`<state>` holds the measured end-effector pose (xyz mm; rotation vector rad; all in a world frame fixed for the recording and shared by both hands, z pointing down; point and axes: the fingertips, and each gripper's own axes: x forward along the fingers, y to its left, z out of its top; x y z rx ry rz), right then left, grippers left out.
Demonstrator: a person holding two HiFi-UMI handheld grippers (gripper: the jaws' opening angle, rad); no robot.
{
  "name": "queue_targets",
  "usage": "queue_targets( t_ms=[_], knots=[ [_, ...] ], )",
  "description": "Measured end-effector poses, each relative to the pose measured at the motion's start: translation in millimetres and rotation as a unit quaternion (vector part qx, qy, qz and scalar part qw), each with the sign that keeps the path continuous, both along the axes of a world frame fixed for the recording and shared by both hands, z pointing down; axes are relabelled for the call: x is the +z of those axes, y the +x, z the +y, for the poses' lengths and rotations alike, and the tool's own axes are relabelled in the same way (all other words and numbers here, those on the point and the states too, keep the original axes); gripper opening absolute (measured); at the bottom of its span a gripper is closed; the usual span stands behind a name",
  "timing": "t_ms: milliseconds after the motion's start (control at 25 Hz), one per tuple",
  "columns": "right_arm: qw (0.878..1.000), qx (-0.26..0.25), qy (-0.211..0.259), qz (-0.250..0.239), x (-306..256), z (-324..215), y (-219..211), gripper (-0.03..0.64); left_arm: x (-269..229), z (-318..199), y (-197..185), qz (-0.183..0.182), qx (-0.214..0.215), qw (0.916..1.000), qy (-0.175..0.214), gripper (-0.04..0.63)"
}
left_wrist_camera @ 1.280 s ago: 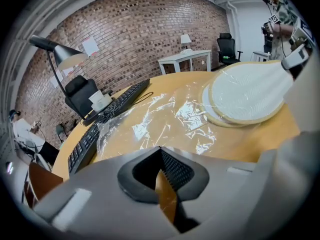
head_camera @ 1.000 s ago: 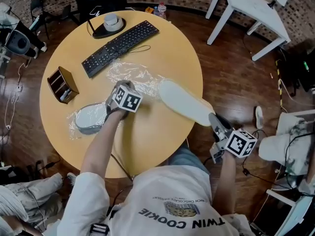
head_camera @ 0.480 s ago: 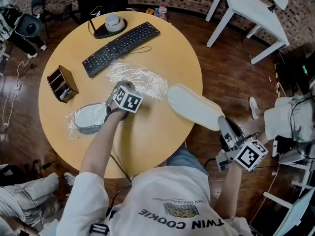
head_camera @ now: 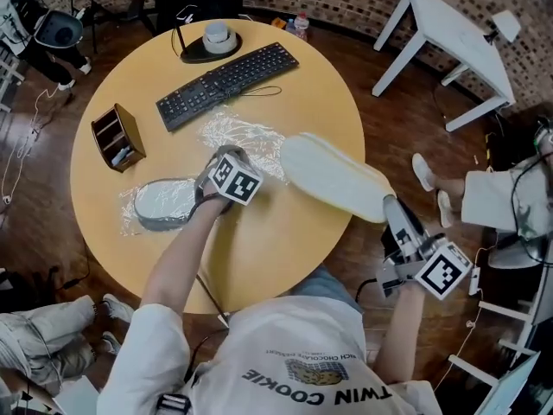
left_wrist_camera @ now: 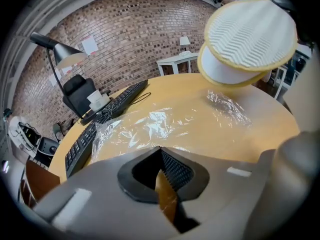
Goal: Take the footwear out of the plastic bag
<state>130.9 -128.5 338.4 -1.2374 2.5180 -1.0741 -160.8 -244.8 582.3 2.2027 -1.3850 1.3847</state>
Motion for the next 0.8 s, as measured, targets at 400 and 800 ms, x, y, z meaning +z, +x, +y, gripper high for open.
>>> queue_targets(
  t_ms=[400,800],
  knots=[
    [0.997,-0.068,-0.003,-0.023,6,-44,-63,0.048,-35,8,-12,0.070,-0.051,0.9953,0.044,0.003],
    [0.992,-0.116,-0.019,-0.055,27,-84,-119,0.048,-74,15,-57,0.135,-0.140,0.9770,0.087,0.003]
  ],
)
